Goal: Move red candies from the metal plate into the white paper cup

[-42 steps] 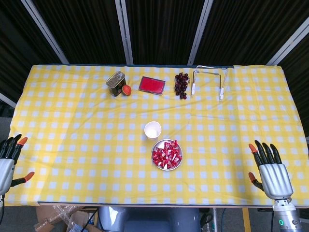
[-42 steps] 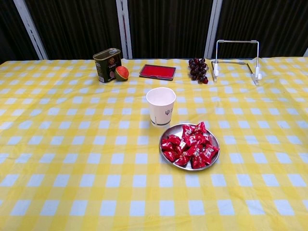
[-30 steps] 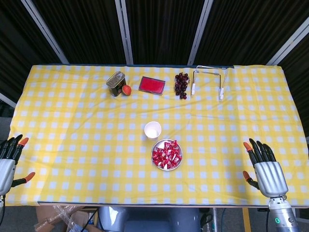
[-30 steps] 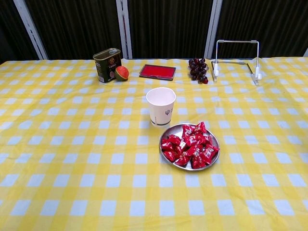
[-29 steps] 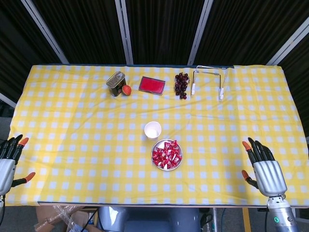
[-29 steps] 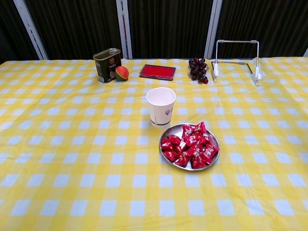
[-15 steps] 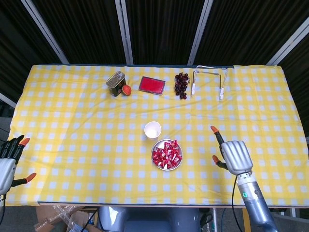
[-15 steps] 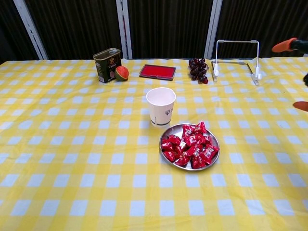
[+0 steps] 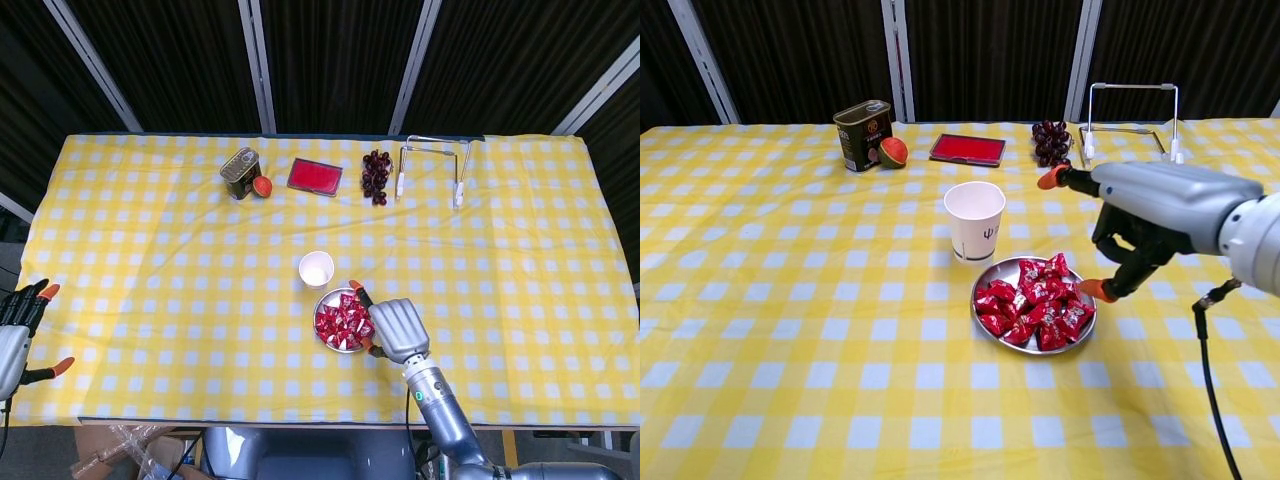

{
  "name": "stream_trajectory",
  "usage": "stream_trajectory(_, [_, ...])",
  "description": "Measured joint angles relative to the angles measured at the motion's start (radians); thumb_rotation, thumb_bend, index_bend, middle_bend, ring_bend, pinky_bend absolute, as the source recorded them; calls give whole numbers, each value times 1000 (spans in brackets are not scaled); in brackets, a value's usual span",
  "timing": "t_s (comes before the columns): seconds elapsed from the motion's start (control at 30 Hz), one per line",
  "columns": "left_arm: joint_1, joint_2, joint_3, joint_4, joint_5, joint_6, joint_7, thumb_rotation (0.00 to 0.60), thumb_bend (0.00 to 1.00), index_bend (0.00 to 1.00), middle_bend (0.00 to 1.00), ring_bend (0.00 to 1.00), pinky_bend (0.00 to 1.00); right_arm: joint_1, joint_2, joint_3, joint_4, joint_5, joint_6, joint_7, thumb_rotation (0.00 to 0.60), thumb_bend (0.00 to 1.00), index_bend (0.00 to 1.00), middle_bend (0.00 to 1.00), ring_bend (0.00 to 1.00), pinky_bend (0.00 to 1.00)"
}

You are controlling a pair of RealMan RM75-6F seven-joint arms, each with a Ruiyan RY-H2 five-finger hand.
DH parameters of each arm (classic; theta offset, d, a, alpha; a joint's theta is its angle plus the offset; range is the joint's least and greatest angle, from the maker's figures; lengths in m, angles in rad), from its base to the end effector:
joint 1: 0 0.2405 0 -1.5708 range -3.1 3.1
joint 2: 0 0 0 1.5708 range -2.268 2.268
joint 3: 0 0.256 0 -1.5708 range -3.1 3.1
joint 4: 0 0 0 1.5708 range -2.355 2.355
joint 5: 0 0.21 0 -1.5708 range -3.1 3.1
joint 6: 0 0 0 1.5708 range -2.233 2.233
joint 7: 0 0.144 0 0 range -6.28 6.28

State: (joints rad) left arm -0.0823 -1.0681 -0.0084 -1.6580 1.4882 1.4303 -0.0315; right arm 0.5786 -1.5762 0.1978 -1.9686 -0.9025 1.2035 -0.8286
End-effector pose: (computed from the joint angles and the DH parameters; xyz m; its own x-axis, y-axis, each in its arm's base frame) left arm -0.3145 0.1705 0.1591 0.3701 0.0986 0.9238 0.9279 0.0096 -0.3727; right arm -0.1066 -0.2574 -0.0082 0.3886 -0.3287 0.8608 -0.9130 -0.2634 0.3116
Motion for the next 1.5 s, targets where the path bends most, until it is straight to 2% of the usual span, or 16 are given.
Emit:
stream_trajectory(0.3, [-2,2,0,-2,-3,-4,-2,600,10,0,0,0,0,51,-97,15,65,115,9,3,600,347,44,864,931,1000])
stream_trajectory(0.6, [-3,2,0,-3,-5,-7,-1,600,11,0,0,0,0,72,-151,3,97,148,5,40,600,347,48,864,931,1000])
stream_trajectory(0.8, [-2,3,0,-4,-6,-6,-2,600,11,0,0,0,0,83,-184,5,145,171,-5,70,600,347,98,864,931,1000])
stream_trajectory(1.0, [-4,3,0,-4,-7,-10,-3,600,11,0,0,0,0,95,-198,11,191,191,-16,91,600,347,140,864,931,1000])
stream_trajectory(1.5, [-6,4,1,-6,-9,-15,-1,600,11,0,0,0,0,137,-215,36,273,261,-47,108,600,347,142,864,931,1000])
